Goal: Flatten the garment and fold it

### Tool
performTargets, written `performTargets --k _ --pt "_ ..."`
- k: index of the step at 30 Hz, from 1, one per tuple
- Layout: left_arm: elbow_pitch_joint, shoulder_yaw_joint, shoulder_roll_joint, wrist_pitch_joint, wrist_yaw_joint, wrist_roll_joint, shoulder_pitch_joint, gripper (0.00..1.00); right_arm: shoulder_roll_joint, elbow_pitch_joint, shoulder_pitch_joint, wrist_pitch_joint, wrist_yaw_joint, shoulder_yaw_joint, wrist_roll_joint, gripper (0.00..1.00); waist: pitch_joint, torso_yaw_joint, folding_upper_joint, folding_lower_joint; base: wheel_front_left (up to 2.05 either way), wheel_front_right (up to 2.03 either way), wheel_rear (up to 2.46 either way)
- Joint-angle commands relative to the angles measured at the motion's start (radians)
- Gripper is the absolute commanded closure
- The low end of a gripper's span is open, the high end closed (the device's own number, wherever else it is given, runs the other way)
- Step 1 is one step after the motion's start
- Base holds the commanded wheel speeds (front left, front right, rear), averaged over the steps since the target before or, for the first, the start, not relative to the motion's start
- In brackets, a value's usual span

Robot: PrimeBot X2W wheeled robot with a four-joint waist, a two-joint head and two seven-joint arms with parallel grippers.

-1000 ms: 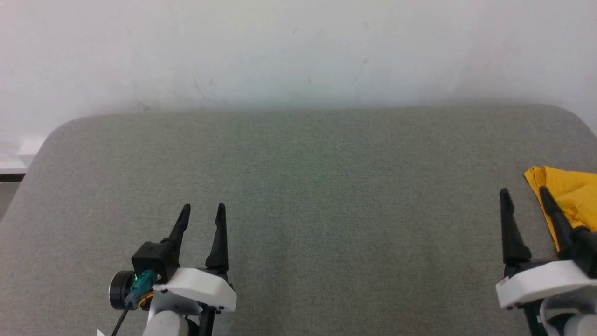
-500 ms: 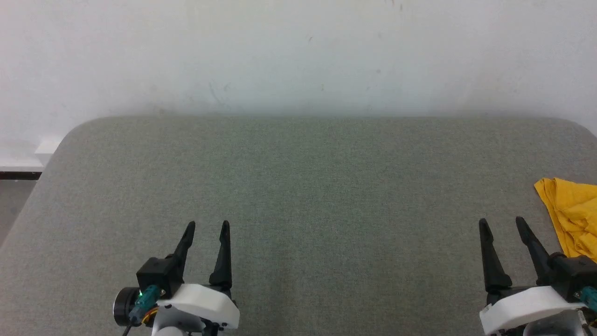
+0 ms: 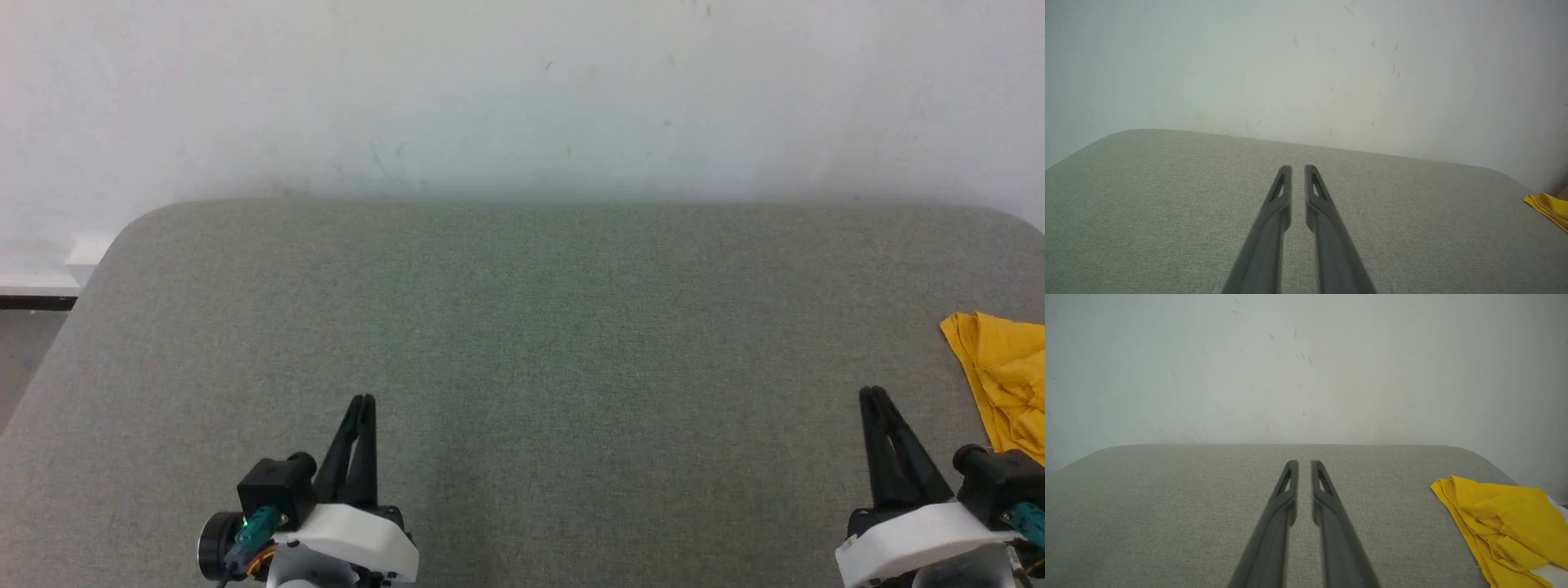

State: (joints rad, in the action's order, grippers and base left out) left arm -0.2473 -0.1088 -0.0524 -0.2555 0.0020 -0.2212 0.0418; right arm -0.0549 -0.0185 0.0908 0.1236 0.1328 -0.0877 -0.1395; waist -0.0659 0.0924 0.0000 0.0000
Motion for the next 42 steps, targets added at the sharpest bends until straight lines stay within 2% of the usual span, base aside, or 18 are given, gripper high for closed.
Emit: performTargets --k 1,42 --pt "0.0 0.0 0.0 0.0 0.0 0.0 0.0 1.0 0.0 0.0 0.0 0.0 0.0 0.0 0.0 1.0 0.0 0.0 0.0 0.0 0.0 0.0 0.0" --pt "0.066 0.029 0.001 0.068 -0.001 0.059 -0.011 1.0 0.001 0.005 -0.024 -0.033 -0.001 0.022 0.038 1.0 0.018 -0.025 0.0 0.0001 0.0 0.0 0.0"
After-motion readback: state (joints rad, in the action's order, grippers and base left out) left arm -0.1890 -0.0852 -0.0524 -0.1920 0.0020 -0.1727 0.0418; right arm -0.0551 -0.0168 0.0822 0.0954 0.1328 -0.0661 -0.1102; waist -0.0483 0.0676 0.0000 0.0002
